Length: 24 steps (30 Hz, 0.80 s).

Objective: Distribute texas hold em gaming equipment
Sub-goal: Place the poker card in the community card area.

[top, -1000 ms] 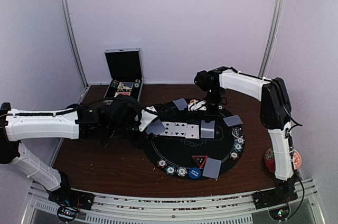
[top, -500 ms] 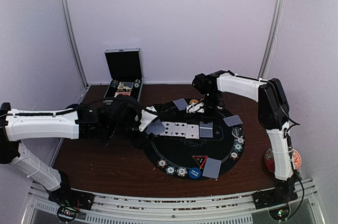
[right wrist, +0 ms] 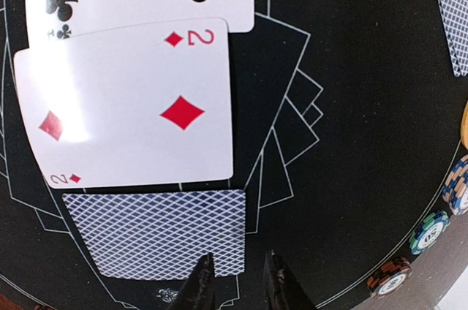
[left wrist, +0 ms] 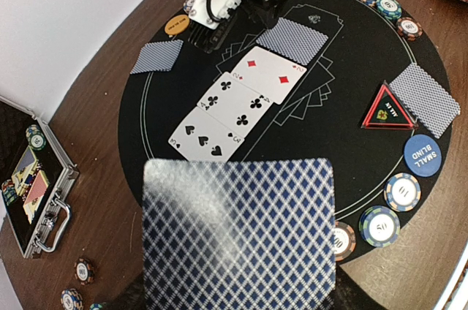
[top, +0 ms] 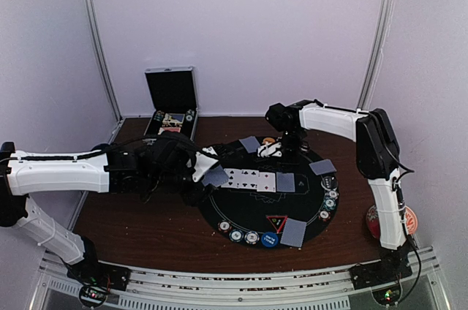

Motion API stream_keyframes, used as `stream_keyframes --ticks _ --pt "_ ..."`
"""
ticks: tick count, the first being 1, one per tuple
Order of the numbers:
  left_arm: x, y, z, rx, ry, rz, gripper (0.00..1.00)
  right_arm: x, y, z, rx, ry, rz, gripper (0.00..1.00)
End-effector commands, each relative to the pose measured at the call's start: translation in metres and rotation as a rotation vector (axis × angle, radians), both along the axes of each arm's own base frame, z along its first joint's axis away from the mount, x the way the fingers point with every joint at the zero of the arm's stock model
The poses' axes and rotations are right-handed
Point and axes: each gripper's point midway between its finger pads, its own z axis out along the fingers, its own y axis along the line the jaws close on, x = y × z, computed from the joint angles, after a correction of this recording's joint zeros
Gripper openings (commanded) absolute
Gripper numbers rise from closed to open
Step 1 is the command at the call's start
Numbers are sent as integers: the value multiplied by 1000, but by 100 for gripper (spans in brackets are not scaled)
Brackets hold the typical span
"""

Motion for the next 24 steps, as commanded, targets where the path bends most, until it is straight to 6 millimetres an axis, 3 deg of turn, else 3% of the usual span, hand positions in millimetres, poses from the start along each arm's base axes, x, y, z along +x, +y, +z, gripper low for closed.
stream_keyframes --ticks 1,4,8,11,16,24 --pt "4 -8 10 -37 -28 -2 64 2 0 4 -7 -32 -12 28" --pt "4 -7 10 -36 -28 -2 64 10 2 19 16 -85 -41 40" --pt "4 -7 10 -37 -30 -2 64 21 12 61 126 -181 -112 59" --pt "4 -7 11 -40 -31 -2 64 23 26 102 276 -233 -195 68" --pt "4 -7 14 -44 -36 1 64 15 47 151 535 -235 -320 77" --pt "5 -6 14 -41 -40 6 64 -44 94 222 1015 1 -281 79"
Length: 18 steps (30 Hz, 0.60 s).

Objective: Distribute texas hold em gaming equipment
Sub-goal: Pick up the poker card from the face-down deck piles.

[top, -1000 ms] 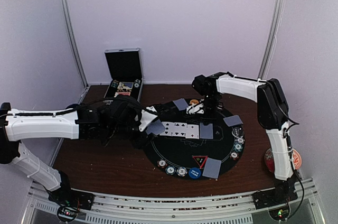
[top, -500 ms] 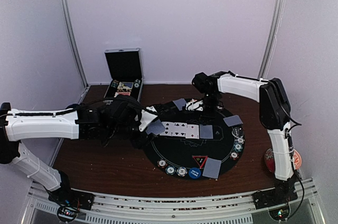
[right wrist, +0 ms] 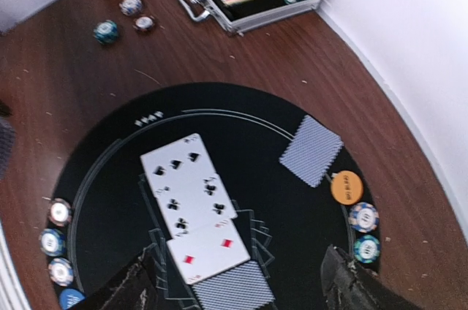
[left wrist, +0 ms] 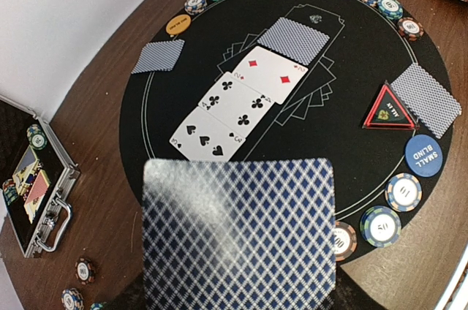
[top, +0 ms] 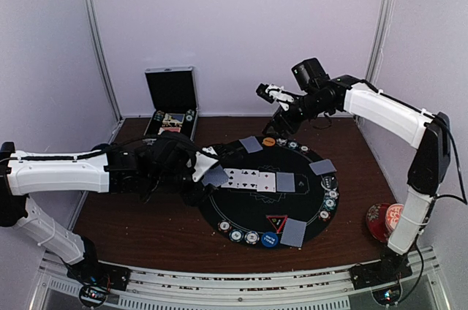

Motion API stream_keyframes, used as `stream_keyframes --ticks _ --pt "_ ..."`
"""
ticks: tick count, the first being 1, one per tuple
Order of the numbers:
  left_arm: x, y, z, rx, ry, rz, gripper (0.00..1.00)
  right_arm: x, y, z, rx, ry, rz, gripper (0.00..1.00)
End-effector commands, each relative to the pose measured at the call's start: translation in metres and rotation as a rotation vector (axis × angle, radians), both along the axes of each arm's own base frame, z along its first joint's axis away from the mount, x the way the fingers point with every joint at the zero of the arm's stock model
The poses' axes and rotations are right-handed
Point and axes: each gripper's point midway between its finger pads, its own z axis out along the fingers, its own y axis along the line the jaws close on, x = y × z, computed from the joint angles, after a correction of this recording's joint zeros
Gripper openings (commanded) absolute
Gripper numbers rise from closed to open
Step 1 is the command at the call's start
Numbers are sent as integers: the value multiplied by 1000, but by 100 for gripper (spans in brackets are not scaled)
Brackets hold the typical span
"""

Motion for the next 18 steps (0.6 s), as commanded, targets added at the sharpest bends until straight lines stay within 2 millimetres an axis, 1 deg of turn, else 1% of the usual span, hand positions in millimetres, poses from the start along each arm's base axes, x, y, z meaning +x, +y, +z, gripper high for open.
stream_keyframes --ticks 1,3,5,8,11,14,18 --pt "5 -6 14 -44 -38 5 64 -43 38 34 358 150 122 79" --pt "5 -6 14 -43 -38 3 64 -55 44 39 433 208 151 79" --pt "5 -6 13 -42 -37 3 64 -63 50 36 482 272 173 79" --pt "5 -6 14 -44 -37 4 64 -73 60 27 539 366 197 81" --pt "4 -6 14 -45 -36 2 64 -83 74 16 549 423 217 80" --pt "4 -6 14 -46 -36 3 64 -98 90 11 548 458 270 79" --pt "4 -6 15 -46 -37 2 64 -115 112 -5 520 506 303 78"
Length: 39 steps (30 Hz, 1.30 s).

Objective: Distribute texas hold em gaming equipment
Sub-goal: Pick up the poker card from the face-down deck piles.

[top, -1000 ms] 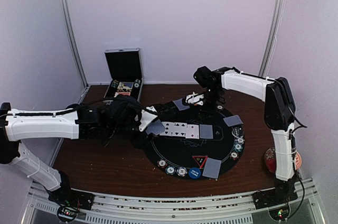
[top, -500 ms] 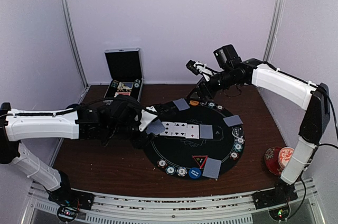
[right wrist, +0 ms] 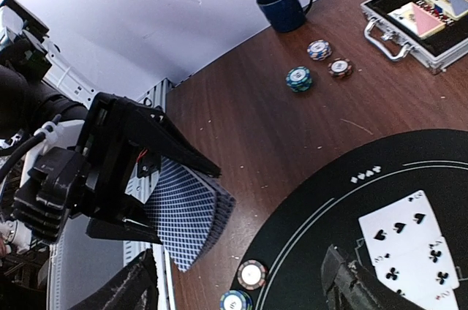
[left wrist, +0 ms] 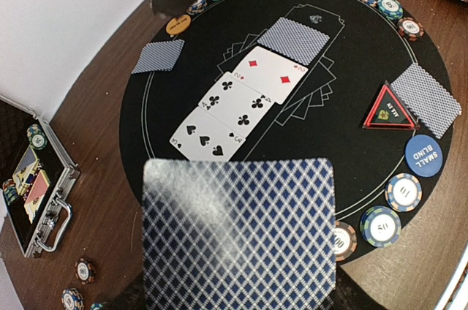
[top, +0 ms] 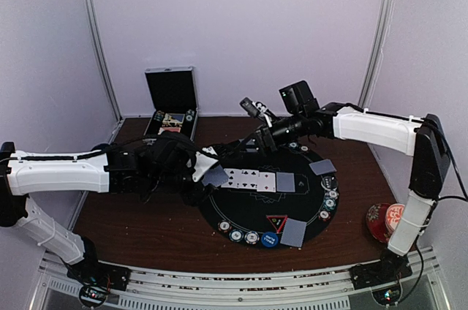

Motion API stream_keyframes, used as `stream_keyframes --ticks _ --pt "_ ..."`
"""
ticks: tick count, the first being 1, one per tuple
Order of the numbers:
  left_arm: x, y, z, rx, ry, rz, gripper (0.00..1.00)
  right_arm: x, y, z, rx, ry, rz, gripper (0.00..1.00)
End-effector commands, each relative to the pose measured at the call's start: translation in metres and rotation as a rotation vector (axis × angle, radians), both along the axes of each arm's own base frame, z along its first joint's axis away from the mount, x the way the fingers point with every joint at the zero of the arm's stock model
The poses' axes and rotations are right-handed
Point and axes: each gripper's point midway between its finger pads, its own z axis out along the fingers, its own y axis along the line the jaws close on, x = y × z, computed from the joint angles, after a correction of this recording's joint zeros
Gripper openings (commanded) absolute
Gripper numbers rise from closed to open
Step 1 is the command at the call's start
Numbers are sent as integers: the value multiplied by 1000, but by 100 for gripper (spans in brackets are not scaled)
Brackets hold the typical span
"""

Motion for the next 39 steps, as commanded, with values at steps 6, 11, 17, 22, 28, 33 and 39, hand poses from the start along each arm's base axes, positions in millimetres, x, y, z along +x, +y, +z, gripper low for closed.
stream_keyframes --ticks 6,11,17,22,28,33,39 --pt "4 -6 16 -50 -37 -1 64 -30 45 -23 8 94 101 75" --pt "3 -6 16 -53 -35 -4 64 -33 57 -24 22 143 125 73" --pt "3 -7 17 -56 -35 -5 64 -28 65 -31 19 177 108 71" --pt "3 -7 16 -54 -35 -6 64 -24 69 -49 -15 209 97 66" --pt "3 -7 16 -54 -35 -6 64 -27 69 -58 -38 227 112 62" --pt "3 -6 17 -56 -36 -5 64 -17 61 -60 -76 185 64 55" --pt "2 -6 17 -57 -35 -6 64 -8 47 -64 -104 161 31 50"
